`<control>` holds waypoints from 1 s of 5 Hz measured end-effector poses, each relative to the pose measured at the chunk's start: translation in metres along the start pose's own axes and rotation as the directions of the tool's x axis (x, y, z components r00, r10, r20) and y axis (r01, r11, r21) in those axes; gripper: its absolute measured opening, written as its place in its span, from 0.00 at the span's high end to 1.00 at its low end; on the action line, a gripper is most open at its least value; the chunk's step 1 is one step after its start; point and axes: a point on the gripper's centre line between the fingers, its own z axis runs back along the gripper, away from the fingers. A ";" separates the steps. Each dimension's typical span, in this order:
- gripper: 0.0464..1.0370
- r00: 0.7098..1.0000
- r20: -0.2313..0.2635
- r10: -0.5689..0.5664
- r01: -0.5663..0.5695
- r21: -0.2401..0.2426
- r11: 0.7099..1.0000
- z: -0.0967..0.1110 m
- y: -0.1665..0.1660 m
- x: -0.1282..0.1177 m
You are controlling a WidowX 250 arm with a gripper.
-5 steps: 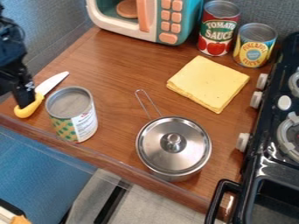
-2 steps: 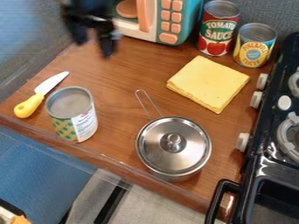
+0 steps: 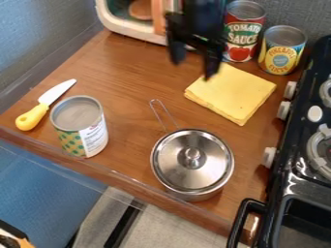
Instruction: Moved the yellow cloth to the left side of the table
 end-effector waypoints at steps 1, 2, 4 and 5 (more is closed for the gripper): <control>0.04 1.000 -0.003 -0.016 0.016 0.007 1.000 -0.021 -0.022 0.030; 0.04 1.000 -0.009 0.000 0.000 0.022 1.000 -0.039 -0.028 0.053; 0.04 1.000 -0.028 0.013 -0.012 0.045 0.999 -0.054 -0.023 0.068; 0.04 0.999 -0.036 0.021 -0.019 0.054 0.998 -0.058 -0.017 0.064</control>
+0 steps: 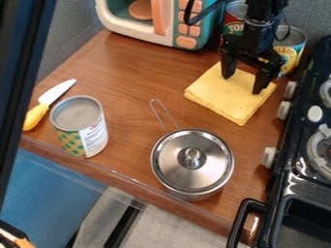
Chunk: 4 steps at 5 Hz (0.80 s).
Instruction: Moved the yellow cloth to the left side of the table
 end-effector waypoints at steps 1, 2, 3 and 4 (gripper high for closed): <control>0.04 1.000 -0.027 0.011 -0.011 0.010 1.000 -0.011 0.014 -0.014; 0.04 1.000 -0.021 0.018 -0.018 0.020 1.000 -0.012 0.028 -0.021; 0.04 0.999 -0.025 0.029 -0.029 0.018 0.999 -0.014 0.052 -0.033; 0.04 0.999 -0.024 0.031 -0.031 0.008 0.999 -0.013 0.085 -0.048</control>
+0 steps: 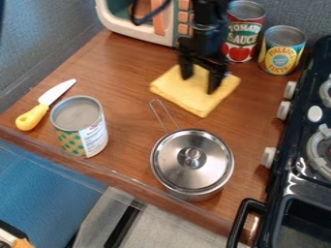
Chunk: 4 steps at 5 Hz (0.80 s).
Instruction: Moved the yellow cloth to the left side of the table
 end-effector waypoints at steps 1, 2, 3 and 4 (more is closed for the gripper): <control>0.04 1.000 -0.006 0.029 -0.029 -0.007 1.000 -0.001 0.038 -0.015; 0.04 0.998 -0.014 0.066 -0.066 -0.001 0.998 0.001 0.076 -0.032; 0.04 0.995 -0.008 0.099 -0.099 0.005 0.995 0.001 0.110 -0.048; 0.04 0.995 0.015 0.097 -0.097 -0.021 0.995 0.000 0.125 -0.053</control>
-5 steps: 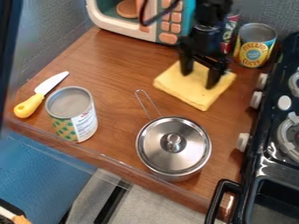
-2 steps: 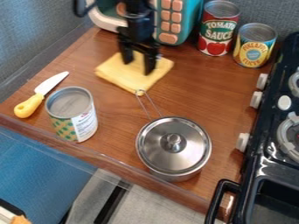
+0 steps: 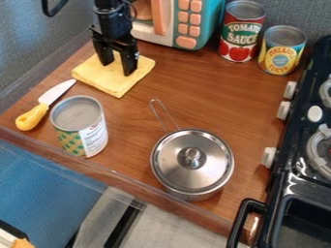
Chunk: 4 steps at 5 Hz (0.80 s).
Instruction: Moved the yellow cloth to the left side of the table
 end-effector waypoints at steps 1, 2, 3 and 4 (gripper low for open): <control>0.04 0.999 0.011 -0.037 0.037 -0.021 0.999 0.000 -0.001 0.000; 0.04 0.998 -0.001 -0.059 0.059 -0.040 0.997 0.003 -0.005 0.001; 0.04 0.999 0.004 -0.047 0.048 -0.055 0.997 0.011 -0.009 0.002; 0.04 0.999 0.041 -0.029 0.030 -0.024 0.999 0.038 -0.007 0.003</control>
